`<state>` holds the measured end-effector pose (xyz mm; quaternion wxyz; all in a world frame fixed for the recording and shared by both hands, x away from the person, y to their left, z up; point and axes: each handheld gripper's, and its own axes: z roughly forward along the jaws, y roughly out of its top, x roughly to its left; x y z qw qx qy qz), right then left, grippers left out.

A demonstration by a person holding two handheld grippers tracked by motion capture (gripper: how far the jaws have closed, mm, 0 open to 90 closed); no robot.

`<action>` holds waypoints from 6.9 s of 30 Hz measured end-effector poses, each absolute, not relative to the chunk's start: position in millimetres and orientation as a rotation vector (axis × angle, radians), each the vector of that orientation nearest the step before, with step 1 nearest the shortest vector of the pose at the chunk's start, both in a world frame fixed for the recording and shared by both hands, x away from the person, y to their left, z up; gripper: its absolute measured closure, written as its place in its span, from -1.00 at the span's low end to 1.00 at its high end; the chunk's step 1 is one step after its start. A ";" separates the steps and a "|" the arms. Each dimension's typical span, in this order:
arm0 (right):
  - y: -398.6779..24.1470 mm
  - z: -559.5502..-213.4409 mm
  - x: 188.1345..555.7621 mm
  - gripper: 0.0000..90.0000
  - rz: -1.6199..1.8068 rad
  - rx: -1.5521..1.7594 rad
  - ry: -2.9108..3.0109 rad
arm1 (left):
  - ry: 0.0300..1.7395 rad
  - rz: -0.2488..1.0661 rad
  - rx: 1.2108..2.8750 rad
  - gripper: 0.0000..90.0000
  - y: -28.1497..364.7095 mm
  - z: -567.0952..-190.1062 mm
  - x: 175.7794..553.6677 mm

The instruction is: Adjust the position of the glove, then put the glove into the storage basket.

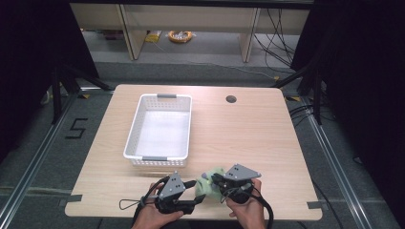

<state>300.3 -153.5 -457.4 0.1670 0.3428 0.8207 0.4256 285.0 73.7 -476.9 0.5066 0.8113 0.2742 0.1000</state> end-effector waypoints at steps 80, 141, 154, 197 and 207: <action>-191.0 -504.1 329.2 -0.01 1.225 1.501 2.393 | 1.007 -0.117 1.956 0.01 75.9 -515.6 340.7; -188.2 -484.5 321.5 0.61 1.460 1.404 2.375 | 0.884 -0.129 1.931 0.64 83.1 -501.7 325.8; -182.0 -473.0 321.4 0.61 1.483 1.368 2.376 | 0.856 -0.117 1.924 0.63 91.7 -488.1 328.2; -137.8 -392.7 381.1 0.62 1.558 1.287 2.347 | 0.908 -0.072 1.907 0.63 140.3 -405.2 382.7; -105.7 -387.1 402.6 0.62 1.532 1.247 2.391 | 0.961 -0.050 1.906 0.63 170.5 -401.2 397.0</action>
